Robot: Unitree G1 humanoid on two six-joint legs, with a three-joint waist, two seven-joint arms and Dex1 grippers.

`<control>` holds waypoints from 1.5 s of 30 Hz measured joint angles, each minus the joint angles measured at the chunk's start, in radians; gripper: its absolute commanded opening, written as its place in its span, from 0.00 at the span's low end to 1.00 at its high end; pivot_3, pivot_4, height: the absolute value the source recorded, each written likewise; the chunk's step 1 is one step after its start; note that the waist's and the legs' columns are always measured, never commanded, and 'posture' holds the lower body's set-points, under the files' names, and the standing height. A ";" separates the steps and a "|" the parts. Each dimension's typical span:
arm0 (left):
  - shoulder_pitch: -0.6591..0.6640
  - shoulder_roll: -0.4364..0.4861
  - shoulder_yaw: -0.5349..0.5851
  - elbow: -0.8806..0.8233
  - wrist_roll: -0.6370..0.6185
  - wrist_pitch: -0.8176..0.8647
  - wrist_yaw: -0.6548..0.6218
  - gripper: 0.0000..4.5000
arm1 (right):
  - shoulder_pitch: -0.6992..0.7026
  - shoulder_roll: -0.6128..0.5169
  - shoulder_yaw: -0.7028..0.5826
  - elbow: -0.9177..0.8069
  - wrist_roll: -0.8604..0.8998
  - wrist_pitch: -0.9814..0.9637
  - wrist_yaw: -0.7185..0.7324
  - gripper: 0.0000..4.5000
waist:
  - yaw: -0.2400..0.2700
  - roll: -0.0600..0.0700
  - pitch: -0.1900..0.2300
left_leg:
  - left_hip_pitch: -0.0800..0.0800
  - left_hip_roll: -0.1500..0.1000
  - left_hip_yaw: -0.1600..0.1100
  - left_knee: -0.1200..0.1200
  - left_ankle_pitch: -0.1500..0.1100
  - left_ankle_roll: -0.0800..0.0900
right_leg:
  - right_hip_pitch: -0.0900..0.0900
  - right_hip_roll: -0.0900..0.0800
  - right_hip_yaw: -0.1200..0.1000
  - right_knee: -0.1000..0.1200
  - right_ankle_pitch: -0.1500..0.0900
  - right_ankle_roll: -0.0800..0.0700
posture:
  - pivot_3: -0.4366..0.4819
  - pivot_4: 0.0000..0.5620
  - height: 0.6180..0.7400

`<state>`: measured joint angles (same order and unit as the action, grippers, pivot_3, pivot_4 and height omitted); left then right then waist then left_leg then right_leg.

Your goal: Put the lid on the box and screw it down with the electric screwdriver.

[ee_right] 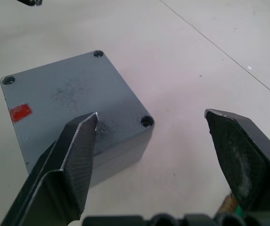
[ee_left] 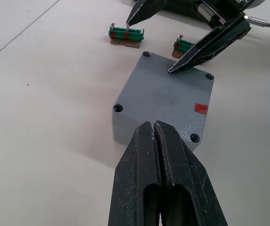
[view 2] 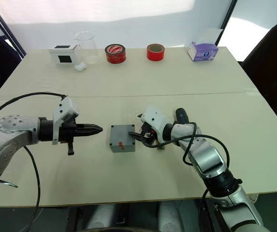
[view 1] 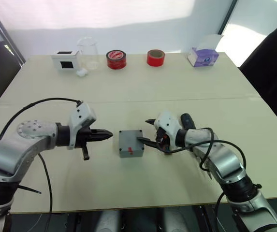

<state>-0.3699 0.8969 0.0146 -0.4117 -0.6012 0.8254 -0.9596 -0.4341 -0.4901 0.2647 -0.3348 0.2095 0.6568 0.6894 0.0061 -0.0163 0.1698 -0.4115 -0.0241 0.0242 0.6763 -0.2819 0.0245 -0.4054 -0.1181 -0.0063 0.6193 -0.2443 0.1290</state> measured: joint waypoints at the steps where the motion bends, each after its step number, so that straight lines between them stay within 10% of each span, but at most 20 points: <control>1: -0.014 -0.013 -0.002 0.003 -0.001 0.000 0.000 0.00 | -0.003 0.001 -0.040 -0.018 0.038 0.061 -0.003 0.82 | 0.002 0.001 0.001 | 0.000 0.000 0.000 0.000 0.000 0.000 | 0.000 0.000 0.000 0.000 0.000 0.000 | 0.48 0.27 1.00; 5: -0.068 -0.039 -0.021 0.003 -0.010 -0.003 -0.009 0.00 | -0.075 -0.012 -0.202 -0.068 0.150 0.257 -0.029 0.98 | 0.005 0.001 0.001 | 0.000 0.000 0.000 0.000 0.000 0.000 | 0.000 0.000 0.000 0.000 0.000 0.000 | 0.48 0.27 1.00; 13: -0.169 -0.118 -0.170 -0.003 0.026 -0.079 -0.072 0.00 | -0.296 -0.272 -0.416 -0.010 0.306 0.824 -0.033 0.99 | 0.000 0.004 0.003 | -0.001 0.000 0.001 -0.002 0.000 0.000 | -0.001 -0.001 0.000 -0.002 0.000 -0.004 | 0.48 0.27 1.00; 23: -0.206 -0.144 -0.230 0.033 0.100 -0.160 -0.108 0.00 | -0.341 -0.606 -0.092 0.236 0.509 0.951 0.022 0.99 | -0.002 0.004 0.004 | -0.001 0.000 0.003 -0.003 0.000 0.001 | -0.002 -0.002 0.001 -0.005 0.000 -0.004 | 0.48 0.27 1.00; 45: -0.107 -0.169 -0.185 -0.042 0.091 -0.106 0.024 0.00 | -0.499 -0.505 0.177 0.457 0.567 0.952 0.034 0.99 | -0.017 0.005 0.004 | -0.004 0.000 0.003 -0.007 0.000 0.000 | -0.006 -0.001 0.001 -0.005 0.002 0.000 | 0.48 0.27 1.00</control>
<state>-0.4768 0.7275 -0.1708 -0.4541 -0.5107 0.7193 -0.9357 -0.9330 -0.9950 0.4416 0.1226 0.7765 1.6088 0.7232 -0.0104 -0.0118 0.1741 -0.4157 -0.0243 0.0268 0.6691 -0.2815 0.0244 -0.4115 -0.1189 -0.0055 0.6146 -0.2426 0.1291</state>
